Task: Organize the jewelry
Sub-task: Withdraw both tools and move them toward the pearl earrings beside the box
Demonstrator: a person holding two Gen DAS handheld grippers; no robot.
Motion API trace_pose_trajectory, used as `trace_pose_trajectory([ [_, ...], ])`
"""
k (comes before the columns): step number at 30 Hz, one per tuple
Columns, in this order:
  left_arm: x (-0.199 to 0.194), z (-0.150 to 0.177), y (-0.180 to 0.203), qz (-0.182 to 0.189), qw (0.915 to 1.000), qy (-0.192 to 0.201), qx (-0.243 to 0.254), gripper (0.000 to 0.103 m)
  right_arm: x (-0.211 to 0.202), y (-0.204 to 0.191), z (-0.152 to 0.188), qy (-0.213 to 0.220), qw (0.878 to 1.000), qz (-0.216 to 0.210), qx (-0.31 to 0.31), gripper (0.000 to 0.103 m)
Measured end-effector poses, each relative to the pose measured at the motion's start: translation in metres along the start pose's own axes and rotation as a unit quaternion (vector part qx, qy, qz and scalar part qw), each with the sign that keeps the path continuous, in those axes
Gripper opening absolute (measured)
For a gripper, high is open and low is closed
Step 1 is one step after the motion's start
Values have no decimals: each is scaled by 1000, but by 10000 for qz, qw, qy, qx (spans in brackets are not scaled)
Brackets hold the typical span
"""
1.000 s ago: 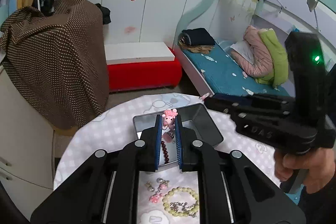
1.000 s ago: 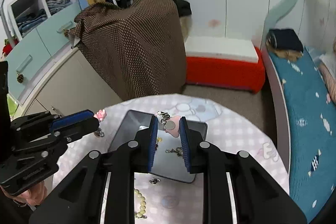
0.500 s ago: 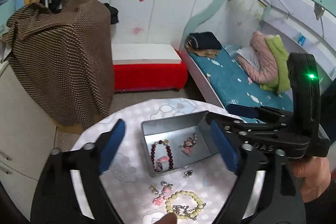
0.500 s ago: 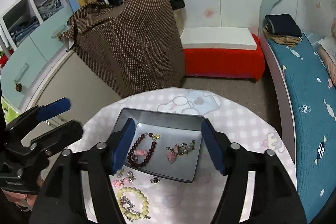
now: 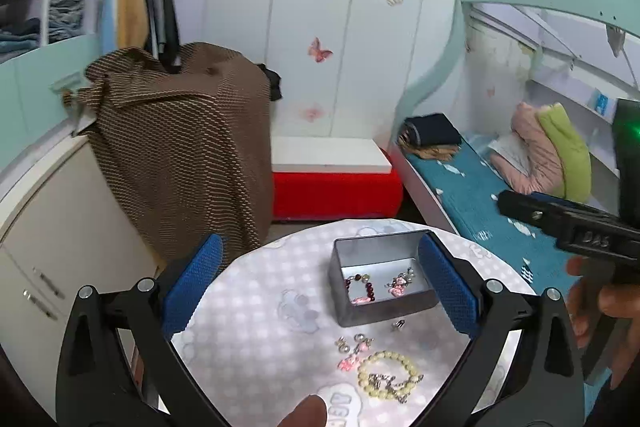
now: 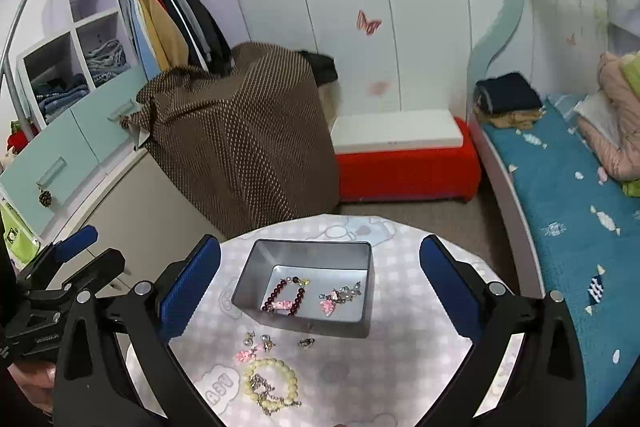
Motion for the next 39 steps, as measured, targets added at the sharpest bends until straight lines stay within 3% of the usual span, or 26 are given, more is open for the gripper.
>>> trace_pose_trajectory([
  [6, -29, 17, -6, -318, 9992, 216, -54, 98, -30, -2, 18, 199, 9995, 228, 1, 96],
  [15, -30, 68, -8, -452, 9990, -56, -37, 98, -29, -6, 65, -5, 9981, 605, -77, 96],
  [22, 7, 105, -7, -437, 9971, -620, -65, 98, 10, -12, 98, -542, 9965, 624, -108, 96],
  [39, 105, 122, 0, -455, 9884, -1444, 92, 98, 66, -6, 113, -1059, 9924, 607, -166, 95],
])
Point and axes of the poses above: each gripper's, at about its wrist camera, not at the fingertips, and x roughly the way its jaws point, y to its right, z to its underside, the point moved 3 cm from there along x, roughly the way its jaws point, and after that the axes turned 3 degrees about -y, right-handed, at the moved point
